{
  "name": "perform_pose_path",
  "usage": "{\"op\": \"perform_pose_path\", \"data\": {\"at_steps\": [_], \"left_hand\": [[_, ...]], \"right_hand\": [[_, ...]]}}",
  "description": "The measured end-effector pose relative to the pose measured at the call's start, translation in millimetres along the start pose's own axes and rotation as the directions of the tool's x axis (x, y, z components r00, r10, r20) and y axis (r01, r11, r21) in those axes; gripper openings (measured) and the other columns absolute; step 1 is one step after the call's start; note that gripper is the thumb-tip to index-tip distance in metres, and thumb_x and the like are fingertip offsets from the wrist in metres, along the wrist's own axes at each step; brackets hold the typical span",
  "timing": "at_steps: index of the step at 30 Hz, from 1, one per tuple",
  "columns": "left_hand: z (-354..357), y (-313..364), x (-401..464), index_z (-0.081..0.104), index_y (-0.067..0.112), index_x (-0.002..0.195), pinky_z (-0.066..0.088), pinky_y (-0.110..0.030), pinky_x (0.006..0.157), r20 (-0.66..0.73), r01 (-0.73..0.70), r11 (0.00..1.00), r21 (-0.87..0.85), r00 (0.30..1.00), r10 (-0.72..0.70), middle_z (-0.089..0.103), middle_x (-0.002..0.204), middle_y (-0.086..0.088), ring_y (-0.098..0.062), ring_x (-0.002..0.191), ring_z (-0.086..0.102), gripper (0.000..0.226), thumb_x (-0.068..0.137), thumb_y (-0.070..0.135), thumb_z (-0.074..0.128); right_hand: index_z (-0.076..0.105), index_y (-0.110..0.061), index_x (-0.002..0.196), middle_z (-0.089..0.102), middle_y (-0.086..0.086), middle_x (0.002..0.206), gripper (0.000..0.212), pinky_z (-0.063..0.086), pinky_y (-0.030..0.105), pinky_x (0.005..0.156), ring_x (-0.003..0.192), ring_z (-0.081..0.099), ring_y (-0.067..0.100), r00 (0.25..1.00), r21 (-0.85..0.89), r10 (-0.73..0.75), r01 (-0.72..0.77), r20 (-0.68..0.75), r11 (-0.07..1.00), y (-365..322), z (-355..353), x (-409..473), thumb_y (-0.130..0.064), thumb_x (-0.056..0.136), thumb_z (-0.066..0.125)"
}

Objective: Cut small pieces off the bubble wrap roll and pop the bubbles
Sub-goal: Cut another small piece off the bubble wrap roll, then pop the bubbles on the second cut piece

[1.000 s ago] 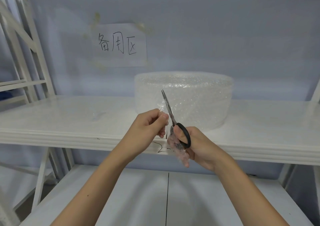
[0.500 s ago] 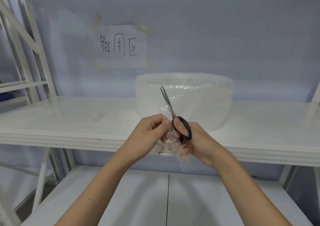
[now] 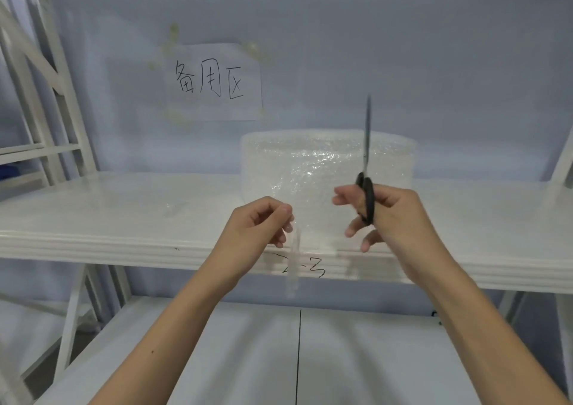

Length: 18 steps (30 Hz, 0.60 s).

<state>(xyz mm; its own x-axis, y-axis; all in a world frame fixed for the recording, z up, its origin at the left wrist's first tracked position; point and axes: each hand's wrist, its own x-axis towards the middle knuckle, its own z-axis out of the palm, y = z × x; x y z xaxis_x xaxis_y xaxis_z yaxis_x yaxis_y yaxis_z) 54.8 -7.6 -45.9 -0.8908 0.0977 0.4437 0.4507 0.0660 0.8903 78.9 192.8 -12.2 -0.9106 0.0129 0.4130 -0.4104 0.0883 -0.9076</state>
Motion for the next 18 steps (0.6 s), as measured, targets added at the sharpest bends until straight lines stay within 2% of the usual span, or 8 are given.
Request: {"op": "perform_pose_path", "data": {"at_steps": [4,8,10,12,14,16,18], "left_hand": [[2.2,-2.5,1.7,0.076,0.012,0.089,0.054,-0.022,0.065,-0.037,0.010,1.000,-0.022,0.999,-0.011,0.073,0.075,0.000,-0.012,0.062,0.060,0.014,0.093,0.015,0.064],[6.3,-2.5,4.3,0.077,0.015,0.093,0.056,-0.020,0.067,-0.071,0.007,0.998,-0.067,0.997,-0.012,0.075,0.076,-0.001,-0.010,0.062,0.063,0.012,0.092,0.013,0.065],[7.6,-2.0,5.7,0.076,0.015,0.096,0.056,-0.019,0.067,-0.073,-0.005,0.997,-0.081,0.997,-0.001,0.075,0.077,-0.002,-0.009,0.063,0.063,0.013,0.092,0.012,0.064],[8.3,-1.1,7.0,0.076,0.015,0.099,0.056,-0.019,0.069,-0.072,-0.014,0.996,-0.089,0.997,0.008,0.075,0.078,-0.001,-0.009,0.065,0.064,0.014,0.093,0.012,0.063],[8.9,-0.1,7.9,0.075,0.016,0.101,0.057,-0.020,0.071,-0.074,-0.022,0.995,-0.095,0.997,0.015,0.076,0.080,0.000,-0.009,0.067,0.066,0.015,0.094,0.013,0.062],[9.1,1.5,8.4,0.075,0.017,0.101,0.057,-0.021,0.072,-0.076,-0.034,0.995,-0.094,0.997,0.027,0.076,0.080,0.002,-0.009,0.069,0.066,0.016,0.096,0.014,0.060],[9.4,3.2,8.4,0.075,0.019,0.099,0.057,-0.021,0.072,-0.078,-0.043,0.995,-0.091,0.996,0.035,0.075,0.079,0.004,-0.009,0.066,0.064,0.016,0.096,0.016,0.060]], "right_hand": [[0.073,-0.014,0.081,0.073,0.006,0.089,0.029,0.048,0.029,0.043,0.053,0.065,0.019,0.971,-0.205,0.069,-0.118,-0.229,0.972,30.1,-36.4,18.1,-0.042,0.084,0.069],[0.071,-0.011,0.076,0.073,0.010,0.080,0.036,0.052,0.029,0.047,0.053,0.064,0.022,0.904,-0.252,0.101,-0.221,-0.415,0.942,50.7,-67.3,22.6,-0.046,0.085,0.067],[0.070,-0.008,0.072,0.073,0.009,0.071,0.046,0.056,0.034,0.056,0.057,0.066,0.027,0.870,-0.367,0.081,-0.288,-0.486,0.884,56.4,-81.5,24.0,-0.050,0.088,0.059],[0.068,-0.006,0.067,0.071,0.009,0.067,0.055,0.054,0.038,0.065,0.065,0.064,0.032,0.866,-0.555,0.040,-0.355,-0.499,0.752,60.3,-92.5,27.2,-0.052,0.089,0.049],[0.060,-0.005,0.066,0.067,0.015,0.073,0.054,0.045,0.034,0.060,0.068,0.058,0.033,0.881,-0.707,0.037,-0.403,-0.472,0.581,62.9,-97.6,31.1,-0.051,0.090,0.047],[0.050,-0.008,0.065,0.063,0.018,0.082,0.049,0.040,0.033,0.059,0.071,0.055,0.033,0.901,-0.812,0.043,-0.410,-0.433,0.415,65.0,-97.4,35.7,-0.046,0.095,0.044],[0.045,-0.009,0.065,0.063,0.019,0.091,0.045,0.039,0.033,0.064,0.075,0.051,0.033,0.913,-0.866,0.058,-0.401,-0.403,0.299,66.7,-94.9,40.8,-0.038,0.099,0.037]]}}
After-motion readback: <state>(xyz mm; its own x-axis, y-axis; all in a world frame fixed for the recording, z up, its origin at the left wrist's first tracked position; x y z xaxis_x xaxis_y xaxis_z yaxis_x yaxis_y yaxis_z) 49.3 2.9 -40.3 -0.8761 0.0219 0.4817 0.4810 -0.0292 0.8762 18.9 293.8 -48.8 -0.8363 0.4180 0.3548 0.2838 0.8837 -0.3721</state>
